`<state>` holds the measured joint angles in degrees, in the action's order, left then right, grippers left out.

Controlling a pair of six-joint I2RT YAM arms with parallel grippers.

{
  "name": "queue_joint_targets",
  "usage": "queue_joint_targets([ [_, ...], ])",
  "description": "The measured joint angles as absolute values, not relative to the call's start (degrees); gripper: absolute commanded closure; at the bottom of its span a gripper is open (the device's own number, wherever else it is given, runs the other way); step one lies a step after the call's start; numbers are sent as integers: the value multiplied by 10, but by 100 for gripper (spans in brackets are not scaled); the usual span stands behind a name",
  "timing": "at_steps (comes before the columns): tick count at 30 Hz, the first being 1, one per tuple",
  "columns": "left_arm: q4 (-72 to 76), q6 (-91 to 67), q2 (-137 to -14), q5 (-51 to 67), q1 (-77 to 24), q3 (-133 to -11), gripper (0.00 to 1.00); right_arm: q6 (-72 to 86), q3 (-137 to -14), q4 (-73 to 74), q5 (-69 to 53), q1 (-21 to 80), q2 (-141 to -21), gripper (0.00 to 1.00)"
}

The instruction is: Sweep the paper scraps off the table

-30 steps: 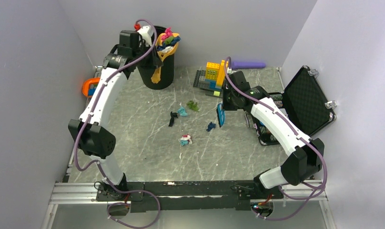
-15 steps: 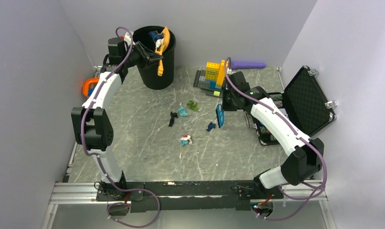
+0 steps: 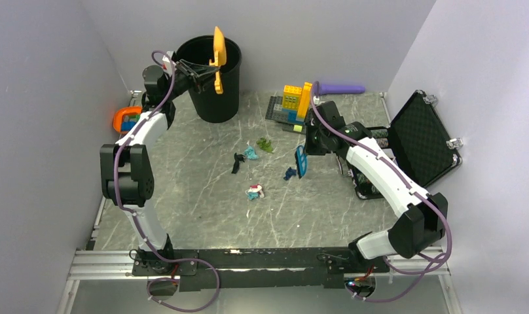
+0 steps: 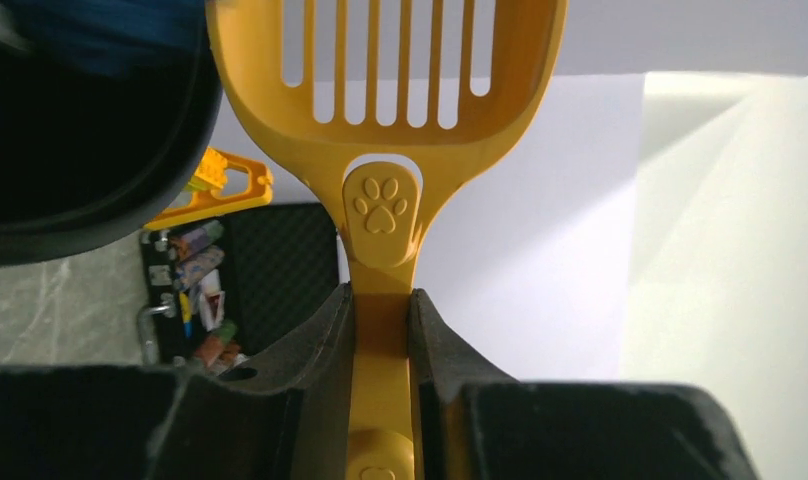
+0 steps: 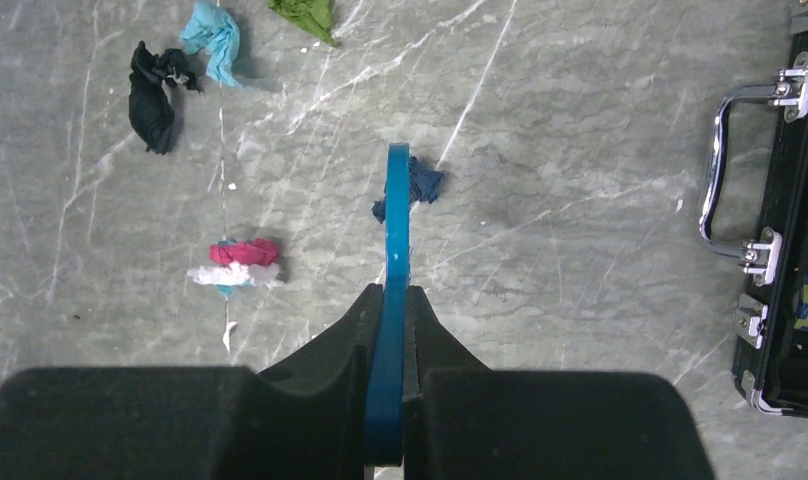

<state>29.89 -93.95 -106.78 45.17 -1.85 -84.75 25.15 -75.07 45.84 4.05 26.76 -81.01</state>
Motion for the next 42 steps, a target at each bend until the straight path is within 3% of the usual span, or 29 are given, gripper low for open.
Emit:
queue_joint_targets([
  [12, 487, -1105, -1069, 436, -4, -788, 100, 262, -745, 455, 29, 268, -797, 100],
  [18, 503, -1094, -1066, 455, -8, -793, 100, 273, -750, 451, 17, 268, -803, 100],
  [25, 307, -922, -970, 504, -63, -808, 100, 305, -756, 409, -5, 268, -814, 100],
  [32, 16, -658, -802, 504, -107, -810, 100, 329, -838, 368, -34, 280, -894, 100],
  [42, -361, -377, -633, 309, -100, -794, 100, 348, -1012, 324, -55, 373, -1092, 100],
])
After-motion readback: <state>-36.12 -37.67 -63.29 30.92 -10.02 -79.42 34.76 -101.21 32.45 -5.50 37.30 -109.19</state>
